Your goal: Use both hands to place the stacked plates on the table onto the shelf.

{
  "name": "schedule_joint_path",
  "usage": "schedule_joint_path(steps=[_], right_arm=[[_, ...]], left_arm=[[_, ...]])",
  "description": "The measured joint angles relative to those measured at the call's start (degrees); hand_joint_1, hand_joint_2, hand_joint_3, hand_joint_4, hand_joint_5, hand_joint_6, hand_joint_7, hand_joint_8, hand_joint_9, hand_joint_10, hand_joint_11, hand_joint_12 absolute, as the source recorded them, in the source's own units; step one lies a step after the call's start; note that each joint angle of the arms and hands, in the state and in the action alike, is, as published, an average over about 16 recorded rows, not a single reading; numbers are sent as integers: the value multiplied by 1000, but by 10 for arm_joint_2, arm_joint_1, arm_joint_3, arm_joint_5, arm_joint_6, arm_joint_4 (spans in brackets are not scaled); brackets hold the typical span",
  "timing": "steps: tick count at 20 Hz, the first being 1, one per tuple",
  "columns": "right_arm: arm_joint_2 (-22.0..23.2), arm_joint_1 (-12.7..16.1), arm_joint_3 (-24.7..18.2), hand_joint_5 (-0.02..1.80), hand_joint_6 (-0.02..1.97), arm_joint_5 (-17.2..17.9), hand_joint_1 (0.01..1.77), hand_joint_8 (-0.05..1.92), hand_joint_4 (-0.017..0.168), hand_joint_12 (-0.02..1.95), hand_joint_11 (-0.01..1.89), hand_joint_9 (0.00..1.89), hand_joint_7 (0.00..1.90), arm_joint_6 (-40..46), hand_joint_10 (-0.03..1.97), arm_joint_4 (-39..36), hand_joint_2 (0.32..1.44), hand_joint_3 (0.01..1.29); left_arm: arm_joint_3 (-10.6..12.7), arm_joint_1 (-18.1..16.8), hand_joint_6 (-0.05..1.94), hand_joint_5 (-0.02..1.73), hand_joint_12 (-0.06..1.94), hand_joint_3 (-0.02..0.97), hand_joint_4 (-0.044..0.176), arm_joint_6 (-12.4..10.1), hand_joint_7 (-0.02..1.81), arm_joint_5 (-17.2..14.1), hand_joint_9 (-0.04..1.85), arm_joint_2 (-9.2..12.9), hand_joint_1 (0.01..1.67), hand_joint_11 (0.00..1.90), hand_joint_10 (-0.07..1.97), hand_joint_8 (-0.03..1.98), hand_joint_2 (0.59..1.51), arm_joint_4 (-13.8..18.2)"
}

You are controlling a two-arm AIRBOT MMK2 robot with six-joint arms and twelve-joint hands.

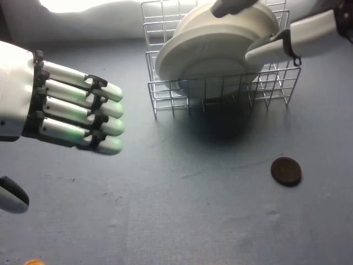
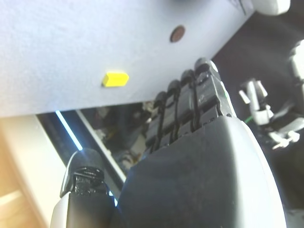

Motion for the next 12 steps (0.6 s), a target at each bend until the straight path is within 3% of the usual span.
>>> schedule_joint_path(steps=[4,6,9,12], right_arm=[[10,-18,-18,865,650,18,695,681,2,1549,824,1023,1002,-79,843,50,1069,12],[13,-26,-22,939,848,28,615,888,15,1616,981,1103,1076,-113,1056,75,1092,12],[13,-35,-24,991,1039,38,537,1102,18,1684,1139,1166,1136,-139,1306,96,1103,13],[12,-41,-26,1056,1349,45,451,1436,25,1814,1332,1238,1203,-146,1673,98,1121,12]], left_arm=[[-6,1,719,536,1126,20,3,0,604,0,593,1,77,451,839,802,1252,1],[-7,1,932,700,1349,18,15,-1,789,0,783,1,141,634,1054,1014,1255,2],[-7,1,1157,848,1654,17,18,-1,957,0,956,1,172,781,1304,1253,1265,3],[-6,1,1504,977,1864,17,23,-1,1100,1,1113,1,222,1013,1686,1612,1270,3]])
